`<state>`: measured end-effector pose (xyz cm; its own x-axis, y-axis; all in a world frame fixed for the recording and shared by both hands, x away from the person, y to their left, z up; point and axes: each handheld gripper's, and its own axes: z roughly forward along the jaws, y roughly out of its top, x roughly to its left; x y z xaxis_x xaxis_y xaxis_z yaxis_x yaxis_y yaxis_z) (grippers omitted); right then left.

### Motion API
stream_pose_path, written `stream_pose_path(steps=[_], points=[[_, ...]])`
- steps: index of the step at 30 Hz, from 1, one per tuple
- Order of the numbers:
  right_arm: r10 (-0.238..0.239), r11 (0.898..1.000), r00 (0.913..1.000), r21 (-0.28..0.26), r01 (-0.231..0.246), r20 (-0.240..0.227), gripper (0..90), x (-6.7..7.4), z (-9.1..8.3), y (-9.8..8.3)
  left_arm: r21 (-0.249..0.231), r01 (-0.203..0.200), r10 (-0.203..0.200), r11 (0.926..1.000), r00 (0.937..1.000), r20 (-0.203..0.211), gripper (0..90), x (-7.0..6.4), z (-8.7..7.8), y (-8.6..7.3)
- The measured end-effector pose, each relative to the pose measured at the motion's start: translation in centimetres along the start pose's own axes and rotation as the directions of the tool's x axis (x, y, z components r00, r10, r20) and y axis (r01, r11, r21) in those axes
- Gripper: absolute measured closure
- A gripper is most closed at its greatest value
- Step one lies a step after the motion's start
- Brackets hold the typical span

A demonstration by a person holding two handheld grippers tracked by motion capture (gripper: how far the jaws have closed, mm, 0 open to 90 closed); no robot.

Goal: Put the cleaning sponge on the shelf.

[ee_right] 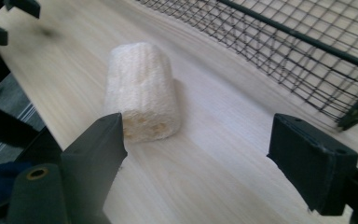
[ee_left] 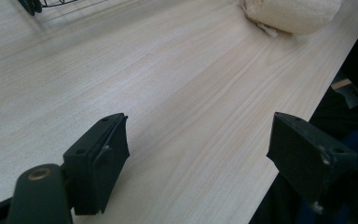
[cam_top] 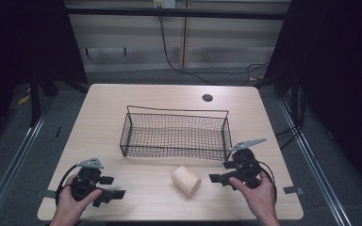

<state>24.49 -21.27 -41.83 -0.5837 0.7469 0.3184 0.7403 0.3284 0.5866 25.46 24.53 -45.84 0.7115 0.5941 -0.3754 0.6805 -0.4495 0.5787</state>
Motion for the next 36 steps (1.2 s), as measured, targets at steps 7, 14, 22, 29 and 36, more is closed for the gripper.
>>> stream_pose_path(steps=[7, 14, 22, 29, 36], points=[[-0.009, 0.999, 1.0, 0.043, 0.009, 0.0, 17.1, 0.4, 0.0, 0.5, 0.004, -0.003, 0.003, 1.0, 1.0, -0.002, 19.7, -0.1, 0.1, 0.0], [-0.017, 0.997, 0.9997, 0.074, 0.018, -0.014, 17.2, 1.0, 0.4, 1.3, 0.005, -0.004, 0.005, 1.0, 1.0, -0.002, 19.7, 0.0, 0.1, 0.0], [-0.038, 0.994, 0.9985, 0.098, 0.042, -0.04, 17.2, 1.6, 0.8, 2.5, 0.008, -0.005, 0.005, 1.0, 1.0, -0.001, 19.7, 0.0, 0.1, 0.0], [-0.053, 0.992, 0.9972, 0.115, 0.058, -0.053, 17.2, 1.9, 1.3, 3.6, 0.006, -0.004, 0.004, 1.0, 1.0, -0.003, 19.7, 0.0, 0.1, 0.0], [-0.061, 0.987, 0.9955, 0.147, 0.071, -0.073, 17.0, 2.4, 1.7, 4.8, 0.004, -0.004, 0.004, 1.0, 1.0, -0.002, 19.7, 0.0, 0.1, 0.0]])
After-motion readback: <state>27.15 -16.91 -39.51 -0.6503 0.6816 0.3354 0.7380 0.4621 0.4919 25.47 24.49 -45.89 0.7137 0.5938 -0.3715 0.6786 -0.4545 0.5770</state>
